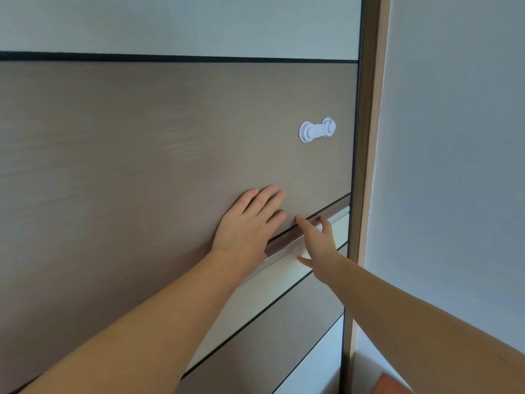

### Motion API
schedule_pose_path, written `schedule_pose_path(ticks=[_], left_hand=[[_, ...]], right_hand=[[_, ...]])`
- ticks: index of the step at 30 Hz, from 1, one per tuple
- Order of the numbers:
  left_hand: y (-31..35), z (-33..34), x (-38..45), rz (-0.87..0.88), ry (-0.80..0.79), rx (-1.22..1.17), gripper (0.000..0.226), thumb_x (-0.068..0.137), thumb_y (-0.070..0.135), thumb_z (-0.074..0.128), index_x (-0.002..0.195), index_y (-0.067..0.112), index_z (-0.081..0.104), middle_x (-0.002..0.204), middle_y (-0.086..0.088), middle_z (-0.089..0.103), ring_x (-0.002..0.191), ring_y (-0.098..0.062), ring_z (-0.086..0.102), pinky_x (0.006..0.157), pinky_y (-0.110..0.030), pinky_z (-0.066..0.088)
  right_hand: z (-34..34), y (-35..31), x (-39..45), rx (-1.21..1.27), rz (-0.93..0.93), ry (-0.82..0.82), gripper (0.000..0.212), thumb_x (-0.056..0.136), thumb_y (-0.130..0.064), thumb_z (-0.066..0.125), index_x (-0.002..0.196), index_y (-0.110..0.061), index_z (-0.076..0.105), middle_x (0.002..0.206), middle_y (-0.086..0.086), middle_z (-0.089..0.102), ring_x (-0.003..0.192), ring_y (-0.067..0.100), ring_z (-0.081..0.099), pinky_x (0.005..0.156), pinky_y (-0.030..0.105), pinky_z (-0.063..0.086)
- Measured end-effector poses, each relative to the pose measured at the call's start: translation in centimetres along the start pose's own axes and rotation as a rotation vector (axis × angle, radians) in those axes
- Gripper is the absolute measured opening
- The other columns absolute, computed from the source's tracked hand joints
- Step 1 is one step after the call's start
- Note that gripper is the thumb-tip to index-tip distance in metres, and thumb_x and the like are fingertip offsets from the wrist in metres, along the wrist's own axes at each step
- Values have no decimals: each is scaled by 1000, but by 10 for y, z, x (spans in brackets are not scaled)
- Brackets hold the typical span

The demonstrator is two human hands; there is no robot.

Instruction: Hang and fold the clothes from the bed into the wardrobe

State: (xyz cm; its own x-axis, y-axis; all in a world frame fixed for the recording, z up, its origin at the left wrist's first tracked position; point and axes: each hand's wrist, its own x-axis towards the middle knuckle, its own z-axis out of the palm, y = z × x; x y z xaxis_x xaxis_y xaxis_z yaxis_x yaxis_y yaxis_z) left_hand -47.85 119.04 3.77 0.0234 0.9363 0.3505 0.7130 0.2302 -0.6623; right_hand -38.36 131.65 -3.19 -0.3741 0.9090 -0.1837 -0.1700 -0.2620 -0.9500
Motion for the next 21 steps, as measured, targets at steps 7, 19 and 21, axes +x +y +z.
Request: schedule_pose_path(ticks=[7, 19, 21], left_hand=[[16, 0, 31, -8, -33, 30, 83, 90, 58, 49, 153, 22, 8, 162, -4, -17, 148, -26, -17, 117, -41, -14], [29, -36, -20, -47, -47, -229, 62, 88, 40, 53, 145, 27, 35, 160, -4, 16, 150, -25, 0, 116, -47, -10], [31, -47, -49, -120, -61, -362, 63, 91, 42, 48, 149, 29, 27, 161, 0, 11, 150, -21, -2, 118, -43, 3]], right_hand=[[-25, -11, 25, -38, -10, -62, 79, 86, -41, 68, 149, -38, 20, 147, 2, 35, 112, 19, 41, 97, 45, 48], [-86, -45, -51, -1322, -427, -61, 82, 88, -58, 53, 153, -30, 12, 157, 6, 21, 138, 32, 33, 109, 49, 38], [-94, -48, -87, -1440, -449, -19, 81, 89, -59, 51, 153, -30, 11, 158, 6, 21, 141, 32, 30, 109, 51, 36]])
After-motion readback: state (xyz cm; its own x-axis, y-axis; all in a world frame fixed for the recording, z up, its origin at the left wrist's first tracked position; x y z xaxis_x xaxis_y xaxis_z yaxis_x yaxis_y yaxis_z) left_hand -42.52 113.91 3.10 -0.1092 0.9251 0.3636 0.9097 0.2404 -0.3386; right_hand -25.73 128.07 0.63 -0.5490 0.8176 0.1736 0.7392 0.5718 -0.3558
